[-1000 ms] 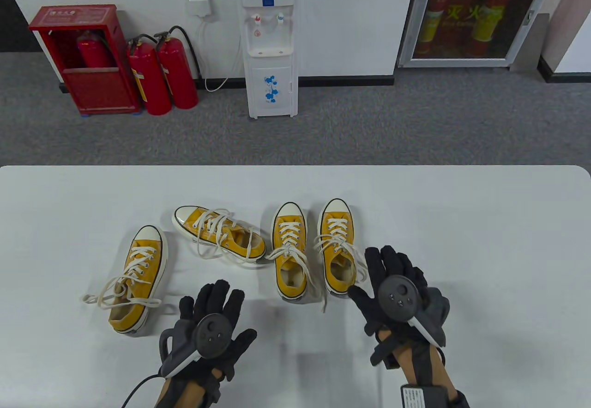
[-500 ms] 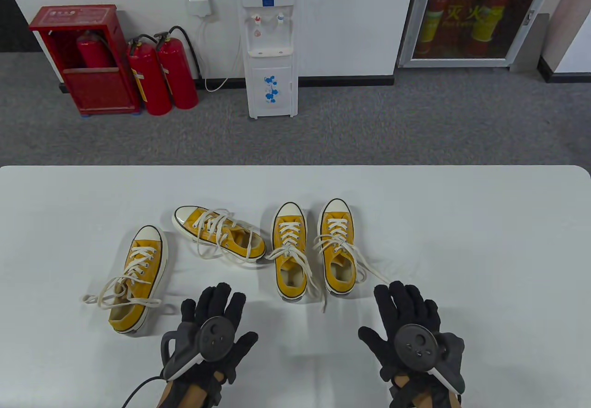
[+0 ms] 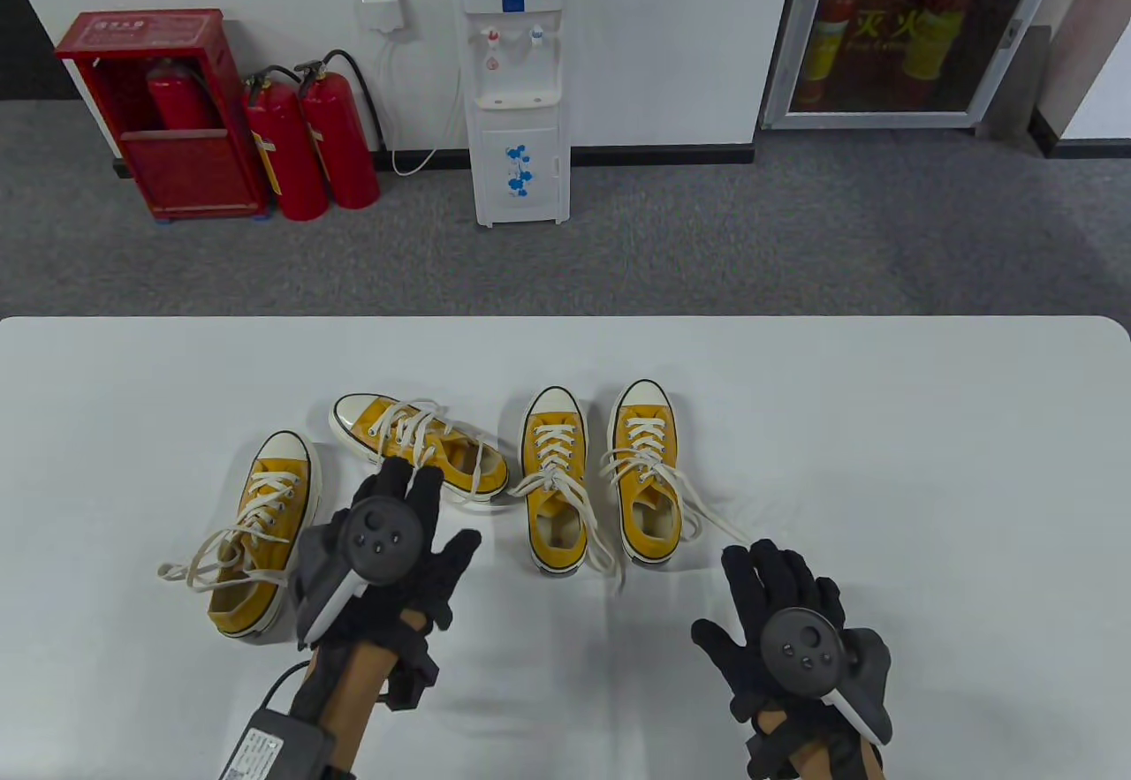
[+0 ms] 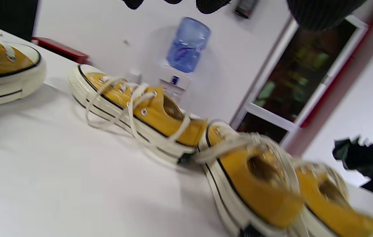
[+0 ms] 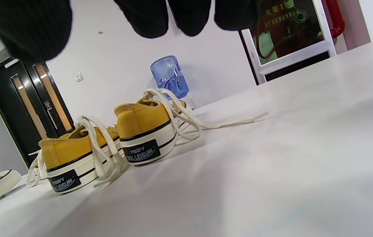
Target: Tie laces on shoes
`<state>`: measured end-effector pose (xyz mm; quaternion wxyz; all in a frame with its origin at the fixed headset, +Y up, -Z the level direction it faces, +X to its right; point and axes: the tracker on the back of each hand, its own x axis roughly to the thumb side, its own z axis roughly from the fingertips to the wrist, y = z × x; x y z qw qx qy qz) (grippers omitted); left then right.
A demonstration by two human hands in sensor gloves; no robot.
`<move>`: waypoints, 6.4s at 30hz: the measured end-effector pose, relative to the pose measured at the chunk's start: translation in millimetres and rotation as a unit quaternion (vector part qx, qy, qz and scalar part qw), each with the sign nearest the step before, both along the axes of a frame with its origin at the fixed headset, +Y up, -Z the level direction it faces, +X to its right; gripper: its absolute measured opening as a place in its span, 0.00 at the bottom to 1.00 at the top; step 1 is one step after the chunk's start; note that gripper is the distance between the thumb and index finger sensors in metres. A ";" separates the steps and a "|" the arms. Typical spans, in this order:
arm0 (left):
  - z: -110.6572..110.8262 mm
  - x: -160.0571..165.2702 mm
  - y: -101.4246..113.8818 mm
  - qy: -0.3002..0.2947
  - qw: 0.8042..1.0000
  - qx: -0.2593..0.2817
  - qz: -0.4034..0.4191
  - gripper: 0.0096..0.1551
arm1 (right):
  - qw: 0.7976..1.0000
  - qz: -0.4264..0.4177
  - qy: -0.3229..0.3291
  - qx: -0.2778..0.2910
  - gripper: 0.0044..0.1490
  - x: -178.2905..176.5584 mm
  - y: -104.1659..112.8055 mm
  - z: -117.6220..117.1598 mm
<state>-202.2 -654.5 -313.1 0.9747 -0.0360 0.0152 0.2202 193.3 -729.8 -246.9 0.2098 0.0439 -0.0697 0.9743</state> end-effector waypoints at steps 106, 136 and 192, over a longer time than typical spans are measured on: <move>59.9 -43.1 -53.1 -0.037 0.987 0.124 0.097 0.13 | 0.997 -0.048 0.022 -0.050 0.51 0.9 -7.7 -3.5; 63.7 -49.0 -70.0 -0.061 0.995 -0.024 0.079 0.31 | 0.996 -0.046 0.038 -0.066 0.51 -4.1 -9.6 -3.6; 65.1 -123.2 -47.7 -0.001 0.857 0.093 0.507 0.19 | 0.994 -0.049 0.044 -0.084 0.50 -3.7 -12.9 -5.5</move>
